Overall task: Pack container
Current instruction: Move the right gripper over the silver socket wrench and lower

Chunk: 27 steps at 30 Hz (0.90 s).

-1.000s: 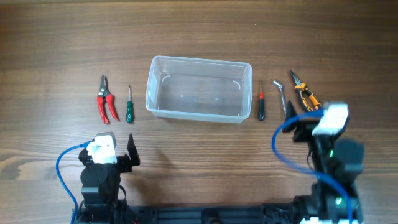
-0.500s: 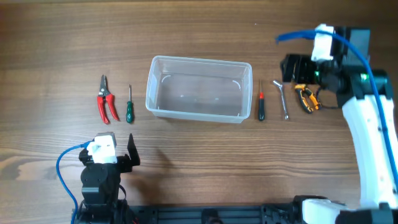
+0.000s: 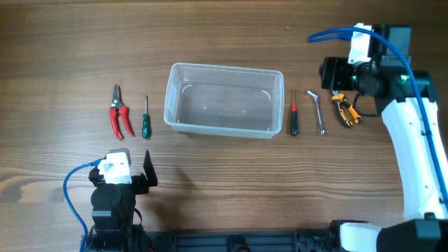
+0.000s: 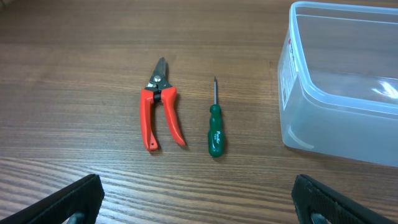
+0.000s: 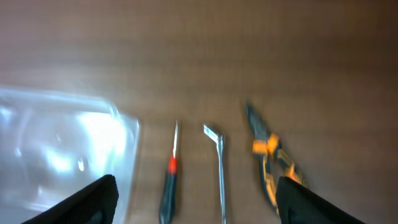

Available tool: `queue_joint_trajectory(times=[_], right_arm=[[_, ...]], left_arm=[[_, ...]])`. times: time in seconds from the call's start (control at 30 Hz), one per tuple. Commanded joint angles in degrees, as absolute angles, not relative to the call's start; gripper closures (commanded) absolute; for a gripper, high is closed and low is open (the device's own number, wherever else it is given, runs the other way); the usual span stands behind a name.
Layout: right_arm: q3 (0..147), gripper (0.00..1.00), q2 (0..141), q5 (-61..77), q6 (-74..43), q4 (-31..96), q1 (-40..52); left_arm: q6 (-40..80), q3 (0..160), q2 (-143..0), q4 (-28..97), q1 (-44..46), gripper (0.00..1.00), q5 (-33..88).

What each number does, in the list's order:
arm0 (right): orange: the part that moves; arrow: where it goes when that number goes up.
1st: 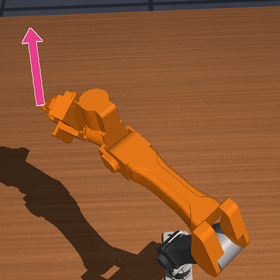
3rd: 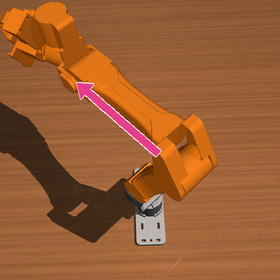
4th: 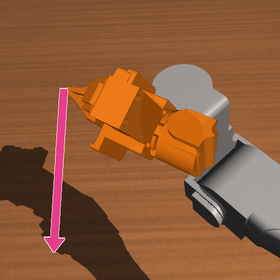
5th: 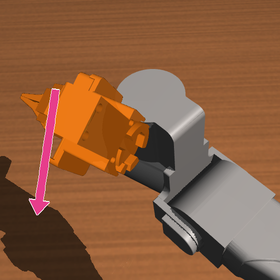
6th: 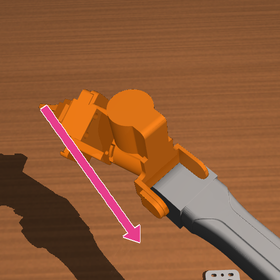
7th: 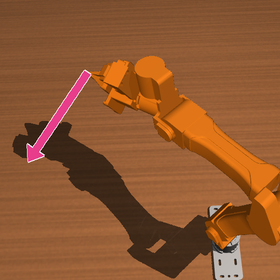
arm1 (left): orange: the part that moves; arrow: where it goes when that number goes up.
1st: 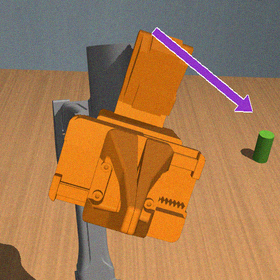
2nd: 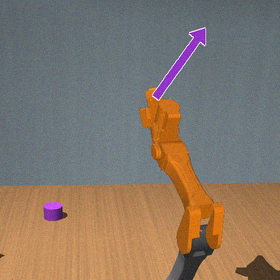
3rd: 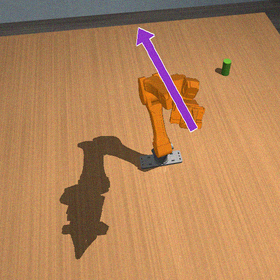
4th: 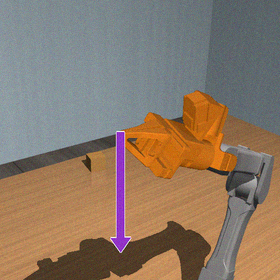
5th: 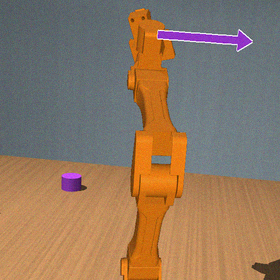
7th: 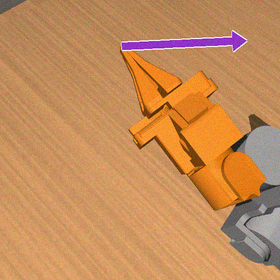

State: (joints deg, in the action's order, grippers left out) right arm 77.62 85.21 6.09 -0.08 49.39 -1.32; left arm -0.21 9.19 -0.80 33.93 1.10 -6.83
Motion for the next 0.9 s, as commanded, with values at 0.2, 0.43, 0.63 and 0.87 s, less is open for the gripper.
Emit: queue_joint_trajectory(times=[0.2, 0.43, 0.63, 0.87], right_arm=[[78.7, 0.15, 95.3, 1.2, 6.8, 58.1, -1.1], [78.7, 0.18, 102.1, 0.8, 8.8, 60.0, -1.1], [78.7, 0.30, 102.9, 1.1, 7.4, 57.6, -1.1], [78.7, 0.29, 102.9, 1.1, 7.5, 56.6, -1.1]], left_arm=[[-1.3, 8.8, -0.3, 33.9, 0.7, 0.00, -7.2], [-1.3, 8.9, -0.3, 33.9, 0.7, 0.00, -7.2], [-1.3, 8.9, -0.3, 33.9, 0.7, 0.00, -7.2], [-1.3, 8.9, -0.3, 33.9, 0.7, 0.00, -7.2]])
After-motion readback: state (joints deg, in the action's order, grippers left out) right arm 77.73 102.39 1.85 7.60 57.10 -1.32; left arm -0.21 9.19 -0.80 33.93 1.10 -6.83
